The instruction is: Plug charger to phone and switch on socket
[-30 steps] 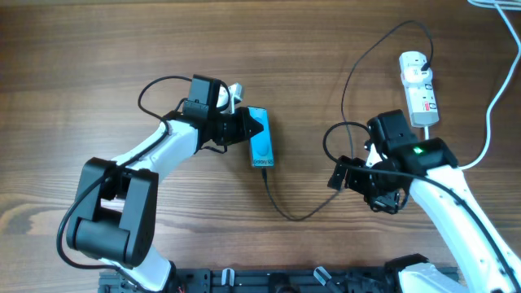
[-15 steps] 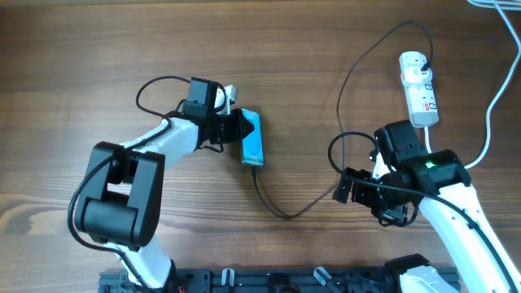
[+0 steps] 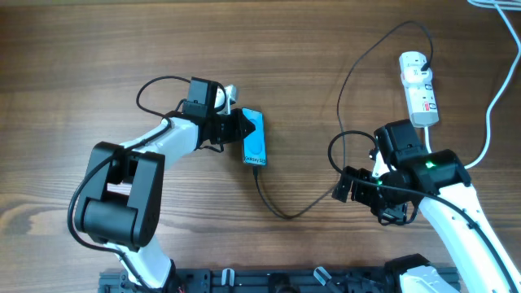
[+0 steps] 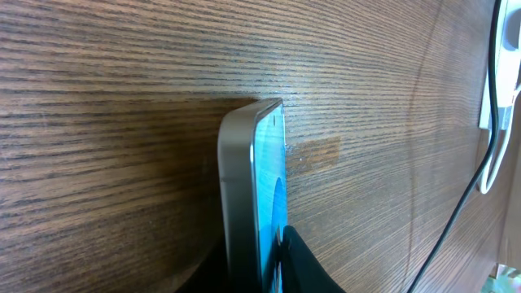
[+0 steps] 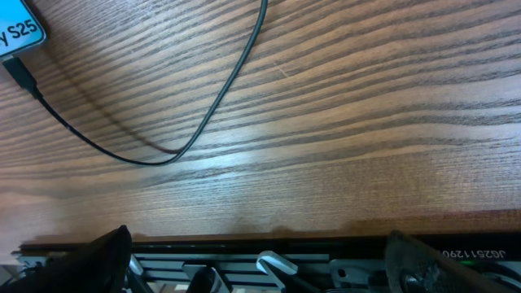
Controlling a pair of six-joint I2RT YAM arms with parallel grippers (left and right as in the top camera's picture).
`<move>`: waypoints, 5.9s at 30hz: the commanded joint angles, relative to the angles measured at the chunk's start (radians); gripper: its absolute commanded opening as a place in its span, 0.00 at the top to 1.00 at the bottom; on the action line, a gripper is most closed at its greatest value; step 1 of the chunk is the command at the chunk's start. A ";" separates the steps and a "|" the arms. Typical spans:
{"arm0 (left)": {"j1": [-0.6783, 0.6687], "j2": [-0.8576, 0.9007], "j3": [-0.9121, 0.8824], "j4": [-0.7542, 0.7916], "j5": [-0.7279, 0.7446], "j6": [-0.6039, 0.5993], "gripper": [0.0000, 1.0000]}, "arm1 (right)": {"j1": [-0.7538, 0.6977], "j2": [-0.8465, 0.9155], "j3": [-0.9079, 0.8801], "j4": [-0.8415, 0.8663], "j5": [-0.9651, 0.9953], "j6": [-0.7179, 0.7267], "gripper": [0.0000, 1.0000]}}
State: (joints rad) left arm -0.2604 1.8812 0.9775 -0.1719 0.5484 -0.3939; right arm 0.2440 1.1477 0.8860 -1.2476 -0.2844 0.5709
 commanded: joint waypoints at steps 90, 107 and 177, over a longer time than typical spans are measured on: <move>0.056 -1.559 0.074 -1.262 -0.322 0.047 0.00 | -0.636 0.754 0.989 0.041 0.144 -0.017 0.95; 0.056 -1.559 0.074 -1.262 -0.322 0.047 0.00 | -0.633 1.125 0.986 0.273 0.040 0.136 0.95; 0.056 -1.559 0.074 -1.262 -0.322 0.047 0.00 | -0.247 -0.583 0.964 -0.361 0.166 -0.455 0.00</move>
State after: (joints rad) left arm -0.2028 0.3225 1.0531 -1.4364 0.2291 -0.3523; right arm -0.0071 0.5671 1.8538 -1.6119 -0.0013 0.3180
